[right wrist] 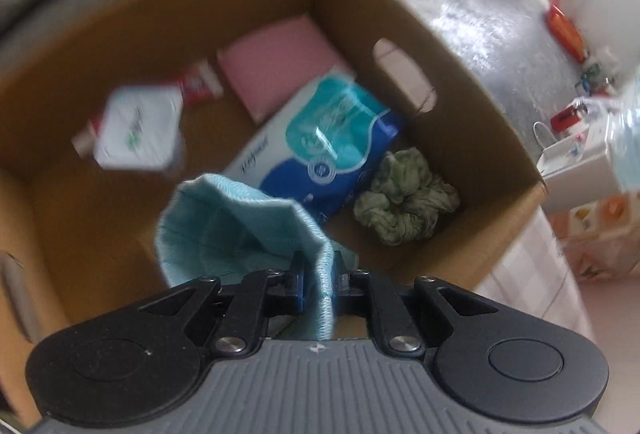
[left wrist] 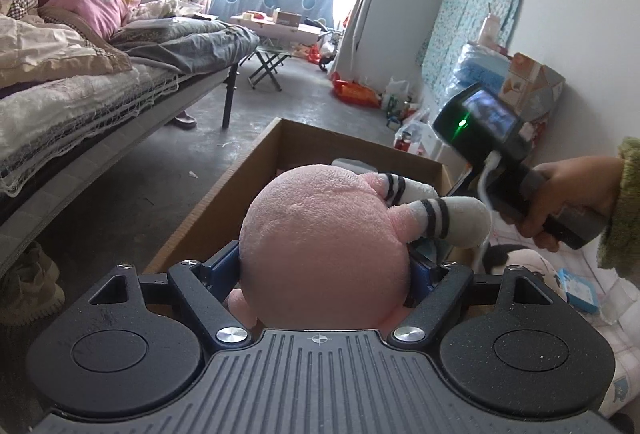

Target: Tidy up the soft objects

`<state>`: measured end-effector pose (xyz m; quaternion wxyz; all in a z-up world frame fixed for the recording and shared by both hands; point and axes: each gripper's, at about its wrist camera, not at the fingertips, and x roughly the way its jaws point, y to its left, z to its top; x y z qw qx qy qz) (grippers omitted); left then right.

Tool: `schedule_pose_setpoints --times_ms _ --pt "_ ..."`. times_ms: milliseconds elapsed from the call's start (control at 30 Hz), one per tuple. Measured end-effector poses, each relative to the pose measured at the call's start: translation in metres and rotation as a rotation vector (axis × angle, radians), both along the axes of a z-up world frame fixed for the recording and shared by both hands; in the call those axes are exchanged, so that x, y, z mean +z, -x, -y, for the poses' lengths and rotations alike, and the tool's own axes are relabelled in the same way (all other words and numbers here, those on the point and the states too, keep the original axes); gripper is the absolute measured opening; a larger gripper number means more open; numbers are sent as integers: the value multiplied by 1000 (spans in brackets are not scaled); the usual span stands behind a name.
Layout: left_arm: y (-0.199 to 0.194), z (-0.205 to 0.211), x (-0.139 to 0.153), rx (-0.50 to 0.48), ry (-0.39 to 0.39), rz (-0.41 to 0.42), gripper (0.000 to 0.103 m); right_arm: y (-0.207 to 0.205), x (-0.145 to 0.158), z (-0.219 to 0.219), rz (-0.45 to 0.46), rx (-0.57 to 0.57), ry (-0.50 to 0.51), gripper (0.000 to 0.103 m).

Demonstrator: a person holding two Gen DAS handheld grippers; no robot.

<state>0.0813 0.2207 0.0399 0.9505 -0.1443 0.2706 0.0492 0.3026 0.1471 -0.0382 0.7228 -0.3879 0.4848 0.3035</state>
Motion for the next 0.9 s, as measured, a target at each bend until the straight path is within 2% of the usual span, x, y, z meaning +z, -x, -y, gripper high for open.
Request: schedule_pose_setpoints --times_ms 67,300,400,433,467,500,533,600,767,900 --pt "1 -4 0 5 3 2 81 -5 -14 -8 -30 -1 54 12" --pt "9 -9 3 28 7 10 81 -14 -62 -20 -17 43 242 16" --pt "9 -9 4 35 2 4 81 -12 -59 -21 12 41 245 27" --pt "8 -8 4 35 0 2 82 -10 -53 -19 30 53 230 41" --pt "8 -8 5 36 -3 -1 82 -7 -45 -19 58 58 211 54" --pt "8 -8 5 36 -6 -2 82 -4 -35 -15 85 63 180 78" --pt "8 -7 6 36 -9 -4 82 -1 -25 -10 98 75 138 96" --pt "7 -3 7 36 -16 -11 82 4 -5 2 111 90 53 101" --pt "1 0 8 31 -35 -41 82 20 40 35 142 75 -134 101" --pt "-6 2 8 11 -62 -82 82 30 81 70 118 31 -397 101"
